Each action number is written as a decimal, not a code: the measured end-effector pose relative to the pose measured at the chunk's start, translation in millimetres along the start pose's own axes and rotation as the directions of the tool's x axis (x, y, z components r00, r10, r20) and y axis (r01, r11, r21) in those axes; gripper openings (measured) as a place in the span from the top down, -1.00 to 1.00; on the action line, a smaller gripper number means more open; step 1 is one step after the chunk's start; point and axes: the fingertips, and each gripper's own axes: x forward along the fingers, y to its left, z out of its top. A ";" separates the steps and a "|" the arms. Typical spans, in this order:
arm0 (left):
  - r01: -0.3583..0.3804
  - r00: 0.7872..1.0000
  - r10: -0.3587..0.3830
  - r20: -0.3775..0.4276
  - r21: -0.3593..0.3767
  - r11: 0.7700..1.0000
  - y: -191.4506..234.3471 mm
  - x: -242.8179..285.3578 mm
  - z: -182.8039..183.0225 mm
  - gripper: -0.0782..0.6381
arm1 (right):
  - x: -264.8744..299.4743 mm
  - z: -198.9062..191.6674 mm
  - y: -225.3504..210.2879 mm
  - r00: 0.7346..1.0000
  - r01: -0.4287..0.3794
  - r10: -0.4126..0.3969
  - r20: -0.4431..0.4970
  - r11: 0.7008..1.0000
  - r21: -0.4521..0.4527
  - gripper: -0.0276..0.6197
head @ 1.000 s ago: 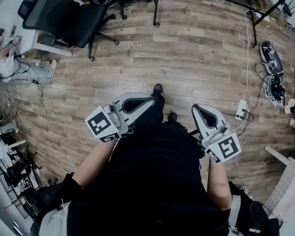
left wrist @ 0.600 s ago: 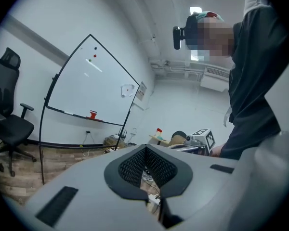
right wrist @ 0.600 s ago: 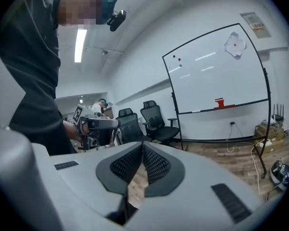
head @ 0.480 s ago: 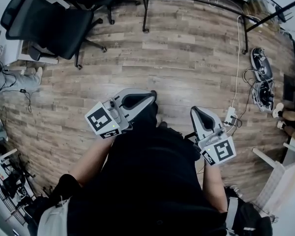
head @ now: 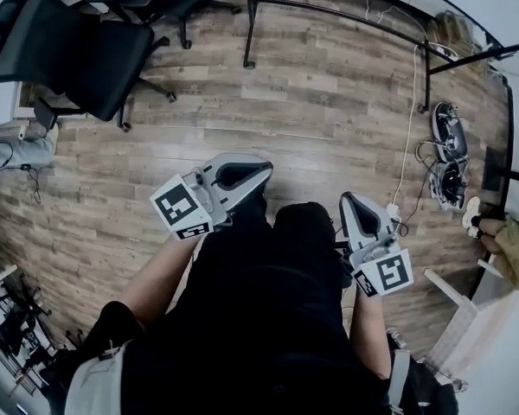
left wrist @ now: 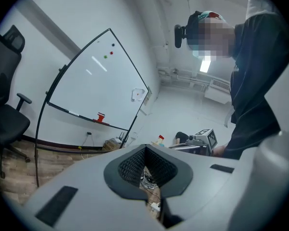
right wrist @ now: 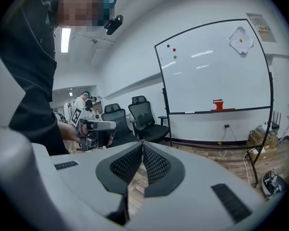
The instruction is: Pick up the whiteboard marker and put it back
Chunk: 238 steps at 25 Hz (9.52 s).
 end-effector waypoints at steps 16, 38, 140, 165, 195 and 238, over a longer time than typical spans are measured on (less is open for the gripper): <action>-0.073 0.997 0.073 -0.026 0.020 0.997 59.6 173.4 47.5 0.75 | 42.6 55.4 -181.6 0.989 -0.138 0.138 0.061 0.990 -0.007 0.85; -0.135 0.990 0.137 -0.037 0.051 0.990 163.6 284.6 99.7 0.75 | 118.2 107.2 -316.9 0.974 -0.207 0.210 0.081 0.977 -0.048 0.85; 0.098 0.433 0.718 -0.544 0.821 0.563 618.1 410.3 106.5 0.43 | 422.7 264.2 -491.3 0.756 -0.652 0.651 -0.068 0.740 -0.167 0.85; 0.181 0.395 0.700 -0.595 0.797 0.576 615.7 420.4 96.9 0.56 | 421.3 257.6 -491.6 0.746 -0.663 0.662 -0.071 0.729 -0.171 0.85; -0.483 0.788 0.614 -0.041 0.577 0.658 493.8 396.6 250.9 0.59 | 444.8 281.0 -490.4 0.731 -0.664 0.682 -0.031 0.700 -0.265 0.85; -0.450 0.877 0.384 0.290 0.211 0.868 425.5 375.6 325.7 0.59 | 410.7 358.1 -504.2 0.741 -0.592 0.666 0.085 0.708 -0.385 0.85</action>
